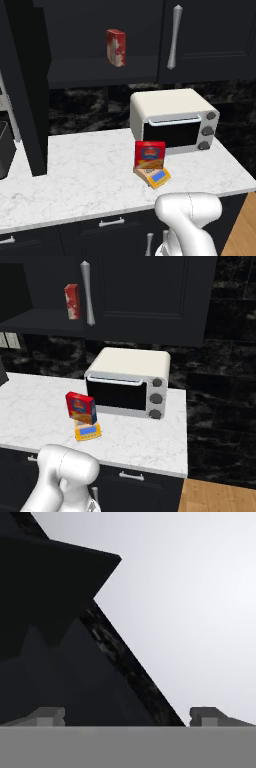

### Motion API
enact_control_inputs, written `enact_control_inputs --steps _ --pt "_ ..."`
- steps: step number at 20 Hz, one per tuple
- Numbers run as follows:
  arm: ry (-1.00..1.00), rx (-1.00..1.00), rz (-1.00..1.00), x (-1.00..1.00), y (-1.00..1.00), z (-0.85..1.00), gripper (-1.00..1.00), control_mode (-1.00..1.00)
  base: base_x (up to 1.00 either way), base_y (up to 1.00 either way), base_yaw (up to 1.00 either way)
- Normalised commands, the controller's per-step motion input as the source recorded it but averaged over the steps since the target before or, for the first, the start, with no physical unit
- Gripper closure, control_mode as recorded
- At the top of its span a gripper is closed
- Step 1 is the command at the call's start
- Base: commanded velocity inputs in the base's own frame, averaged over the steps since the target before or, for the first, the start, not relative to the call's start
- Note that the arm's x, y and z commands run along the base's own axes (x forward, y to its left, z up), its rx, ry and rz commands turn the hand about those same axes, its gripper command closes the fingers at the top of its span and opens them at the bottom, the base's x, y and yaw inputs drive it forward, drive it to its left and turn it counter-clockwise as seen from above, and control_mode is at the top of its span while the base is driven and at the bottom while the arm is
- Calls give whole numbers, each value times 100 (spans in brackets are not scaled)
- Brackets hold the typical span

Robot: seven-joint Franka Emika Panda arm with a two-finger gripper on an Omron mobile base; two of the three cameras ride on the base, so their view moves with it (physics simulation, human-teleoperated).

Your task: Pick the boxed food and place it on the digital scale for weighing, and close the cabinet.

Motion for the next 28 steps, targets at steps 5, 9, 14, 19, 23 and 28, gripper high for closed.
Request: enact_control_inputs --steps 5,9,14,19,23,28 --pt "-19 0 -7 -17 100 -92 -100 -100 0 0 0" --pt "-4 0 -2 8 100 -100 -100 -100 0 0 0" --pt "-1 0 -3 33 100 -100 -100 -100 0 0 0" --pt "0 1 -8 54 100 -92 -100 -100 0 0 0" --pt "-3 0 -13 53 100 -56 -100 -100 0 0 0" --pt "-8 0 -21 35 100 -9 -100 -100 0 0 0"
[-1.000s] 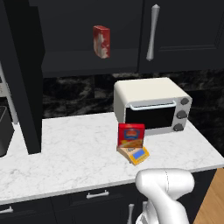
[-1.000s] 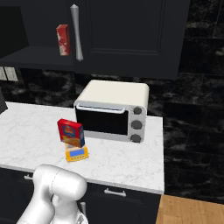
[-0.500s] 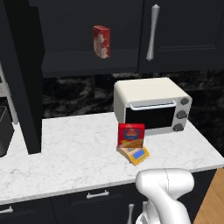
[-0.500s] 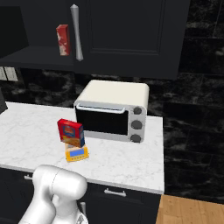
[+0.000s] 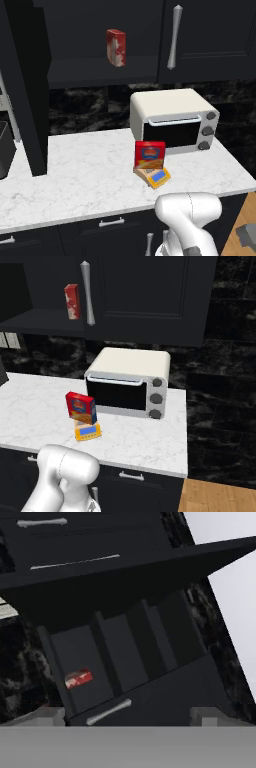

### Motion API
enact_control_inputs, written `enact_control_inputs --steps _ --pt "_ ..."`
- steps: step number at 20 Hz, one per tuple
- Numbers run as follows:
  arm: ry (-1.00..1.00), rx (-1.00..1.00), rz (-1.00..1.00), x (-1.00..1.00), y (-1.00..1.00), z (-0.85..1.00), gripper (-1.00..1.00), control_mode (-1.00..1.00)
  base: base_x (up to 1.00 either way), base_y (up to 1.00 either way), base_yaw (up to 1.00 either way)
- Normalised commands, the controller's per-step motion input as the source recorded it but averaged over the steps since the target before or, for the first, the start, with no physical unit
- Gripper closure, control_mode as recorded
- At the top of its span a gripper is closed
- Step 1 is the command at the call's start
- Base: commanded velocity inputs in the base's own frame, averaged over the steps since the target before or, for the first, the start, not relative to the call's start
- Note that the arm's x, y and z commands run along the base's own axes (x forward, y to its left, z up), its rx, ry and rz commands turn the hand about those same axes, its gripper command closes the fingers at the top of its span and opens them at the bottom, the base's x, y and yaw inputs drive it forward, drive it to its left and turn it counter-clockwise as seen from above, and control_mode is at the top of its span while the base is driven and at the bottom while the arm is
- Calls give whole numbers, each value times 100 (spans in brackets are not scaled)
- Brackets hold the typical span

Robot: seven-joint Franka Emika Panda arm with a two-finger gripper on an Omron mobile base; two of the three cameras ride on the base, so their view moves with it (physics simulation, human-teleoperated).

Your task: Pick the boxed food and place it on the digital scale for weighing, and close the cabinet.

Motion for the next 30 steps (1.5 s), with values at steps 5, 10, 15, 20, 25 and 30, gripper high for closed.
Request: enact_control_inputs --steps 5,10,15,20,25,30 --pt "-17 0 -31 2 100 0 -100 -100 0 0 0" --pt "-15 0 -38 17 100 0 -100 -100 0 0 0" --pt "15 -17 -26 58 88 0 -100 -100 0 0 0" --pt "13 -15 -21 48 68 0 -100 -100 0 0 0" --pt "15 -7 -17 58 39 0 -100 -100 0 0 0" --pt "9 -3 -3 55 29 -9 -100 -100 0 0 0"
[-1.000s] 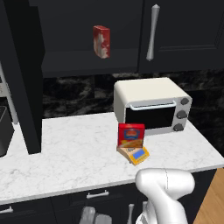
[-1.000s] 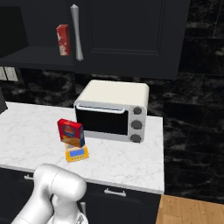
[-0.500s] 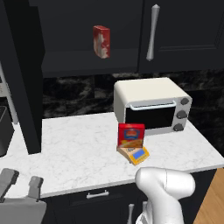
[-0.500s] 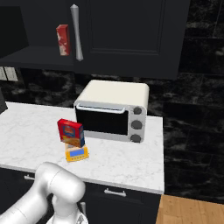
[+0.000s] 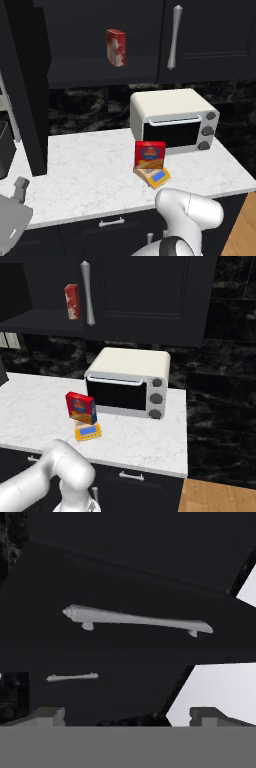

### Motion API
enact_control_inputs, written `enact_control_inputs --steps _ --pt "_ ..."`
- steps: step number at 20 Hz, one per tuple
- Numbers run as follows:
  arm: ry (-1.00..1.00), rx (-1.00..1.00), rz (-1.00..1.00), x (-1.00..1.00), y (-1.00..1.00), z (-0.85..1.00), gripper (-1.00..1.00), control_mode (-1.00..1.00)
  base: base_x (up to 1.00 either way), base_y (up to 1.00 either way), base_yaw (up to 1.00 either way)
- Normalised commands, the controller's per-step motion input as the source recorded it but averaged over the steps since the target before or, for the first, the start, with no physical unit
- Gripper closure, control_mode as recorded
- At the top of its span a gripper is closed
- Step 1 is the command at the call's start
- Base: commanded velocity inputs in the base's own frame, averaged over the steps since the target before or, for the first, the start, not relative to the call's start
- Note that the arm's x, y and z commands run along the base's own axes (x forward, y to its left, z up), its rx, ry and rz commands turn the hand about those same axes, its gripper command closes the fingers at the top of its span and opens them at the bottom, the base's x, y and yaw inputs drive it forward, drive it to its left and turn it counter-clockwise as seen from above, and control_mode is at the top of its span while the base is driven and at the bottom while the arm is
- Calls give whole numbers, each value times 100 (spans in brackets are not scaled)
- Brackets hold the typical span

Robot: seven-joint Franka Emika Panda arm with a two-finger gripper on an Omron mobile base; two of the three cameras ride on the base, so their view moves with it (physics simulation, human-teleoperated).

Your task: Pick the boxed food and place it on the digital scale for weighing, and close the cabinet.

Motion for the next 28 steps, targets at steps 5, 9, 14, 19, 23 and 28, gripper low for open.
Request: enact_control_inputs --steps 5,9,14,19,23,28 --pt "-20 4 0 2 42 -49 -100 -100 0 0 0" --pt "-4 14 1 49 44 -35 -100 -100 0 0 0" --pt "9 1 0 91 17 -1 -100 -100 0 0 0" --pt "24 1 0 88 -3 0 -100 -100 0 0 0" --pt "34 8 0 91 -37 0 -100 -100 0 0 0" --pt "34 3 0 96 -18 -5 -100 -100 0 0 0"
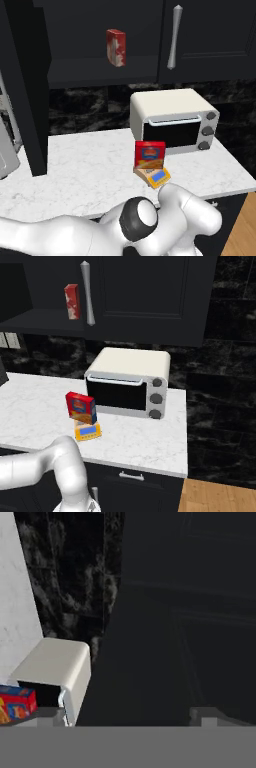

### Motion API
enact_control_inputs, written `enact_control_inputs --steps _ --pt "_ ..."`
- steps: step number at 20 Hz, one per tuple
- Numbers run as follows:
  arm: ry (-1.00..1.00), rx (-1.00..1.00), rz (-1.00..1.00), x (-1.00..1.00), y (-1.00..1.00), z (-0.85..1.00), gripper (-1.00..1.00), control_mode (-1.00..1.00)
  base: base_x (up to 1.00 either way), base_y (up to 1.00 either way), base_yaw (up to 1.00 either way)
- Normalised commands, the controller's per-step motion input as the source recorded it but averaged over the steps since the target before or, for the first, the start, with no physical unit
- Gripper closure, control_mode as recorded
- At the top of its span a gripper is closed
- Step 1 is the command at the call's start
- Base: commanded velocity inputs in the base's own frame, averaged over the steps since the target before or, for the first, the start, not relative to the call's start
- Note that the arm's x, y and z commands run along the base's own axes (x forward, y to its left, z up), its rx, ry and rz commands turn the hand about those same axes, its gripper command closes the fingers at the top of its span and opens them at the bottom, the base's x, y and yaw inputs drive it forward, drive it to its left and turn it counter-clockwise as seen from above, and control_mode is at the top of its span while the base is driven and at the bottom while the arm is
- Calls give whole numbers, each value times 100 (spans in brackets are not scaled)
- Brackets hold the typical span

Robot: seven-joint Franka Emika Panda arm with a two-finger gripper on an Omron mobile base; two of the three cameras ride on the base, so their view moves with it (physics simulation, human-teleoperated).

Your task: Pick the boxed food and place it on the digital scale for weighing, and close the cabinet.

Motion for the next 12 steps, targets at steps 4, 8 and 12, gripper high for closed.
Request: enact_control_inputs --steps 4,8,12 --pt "19 8 0 44 -53 -1 -100 -100 0 0 0" --pt "3 17 2 4 -96 11 -100 -100 0 0 0" --pt "-5 22 0 -10 -100 32 -100 -100 0 0 0"
